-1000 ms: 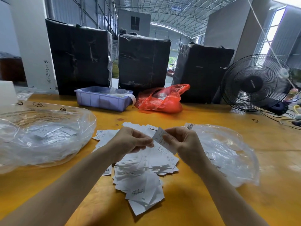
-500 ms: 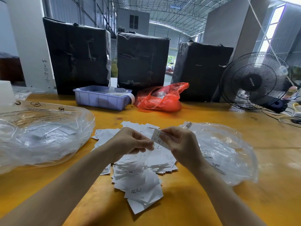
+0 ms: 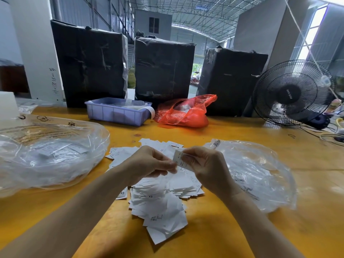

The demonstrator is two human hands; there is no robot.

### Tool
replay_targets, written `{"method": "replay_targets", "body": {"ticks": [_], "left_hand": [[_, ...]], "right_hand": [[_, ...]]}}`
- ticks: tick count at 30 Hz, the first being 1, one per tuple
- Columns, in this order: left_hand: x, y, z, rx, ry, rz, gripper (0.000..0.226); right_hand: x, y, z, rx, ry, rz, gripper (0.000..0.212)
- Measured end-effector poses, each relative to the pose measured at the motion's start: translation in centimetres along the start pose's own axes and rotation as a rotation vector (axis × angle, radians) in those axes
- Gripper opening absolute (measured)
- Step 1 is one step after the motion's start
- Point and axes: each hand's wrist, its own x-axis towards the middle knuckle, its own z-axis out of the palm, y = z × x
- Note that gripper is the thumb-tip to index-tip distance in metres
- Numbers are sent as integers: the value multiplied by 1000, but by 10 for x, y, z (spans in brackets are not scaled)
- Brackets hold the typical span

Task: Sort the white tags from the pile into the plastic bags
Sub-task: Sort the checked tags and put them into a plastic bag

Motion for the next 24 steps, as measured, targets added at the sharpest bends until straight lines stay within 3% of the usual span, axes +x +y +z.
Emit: {"method": "replay_targets", "body": {"ticks": [8,14,19,24], "left_hand": [[1,0,1,22,28,31,7],[0,-2,7,69,1,58,10],[4,-3,9,-31,119,70,10],[5,-2,12,-172,183,28,30]], "right_hand": [[1,-1,-2,87,-169,101,12],[-2,-2,-2,160,-376,226,36],[2,-1,-5,151,-190,297,56],[4,3,-4,202,-64,348,32]]}}
